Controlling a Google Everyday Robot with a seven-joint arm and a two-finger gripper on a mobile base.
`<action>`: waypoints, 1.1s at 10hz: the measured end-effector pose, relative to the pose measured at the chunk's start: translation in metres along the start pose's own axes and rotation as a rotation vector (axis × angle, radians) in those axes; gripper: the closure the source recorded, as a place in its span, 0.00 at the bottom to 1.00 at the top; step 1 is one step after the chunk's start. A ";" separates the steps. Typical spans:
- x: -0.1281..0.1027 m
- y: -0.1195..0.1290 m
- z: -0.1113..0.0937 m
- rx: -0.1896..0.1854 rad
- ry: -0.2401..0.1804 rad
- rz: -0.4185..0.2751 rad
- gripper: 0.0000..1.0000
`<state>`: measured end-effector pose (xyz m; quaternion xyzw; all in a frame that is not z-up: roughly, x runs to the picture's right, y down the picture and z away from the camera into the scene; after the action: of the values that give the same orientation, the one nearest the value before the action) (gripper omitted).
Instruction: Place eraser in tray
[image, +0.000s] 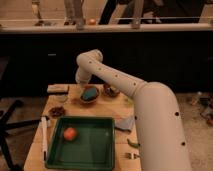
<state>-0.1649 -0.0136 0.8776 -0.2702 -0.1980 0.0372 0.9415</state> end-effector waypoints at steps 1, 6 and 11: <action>-0.004 -0.002 0.005 -0.009 -0.003 -0.010 0.20; -0.024 -0.007 0.017 -0.016 -0.016 -0.051 0.20; -0.054 0.000 0.030 -0.030 -0.038 -0.107 0.20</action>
<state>-0.2261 -0.0084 0.8823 -0.2726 -0.2305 -0.0110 0.9340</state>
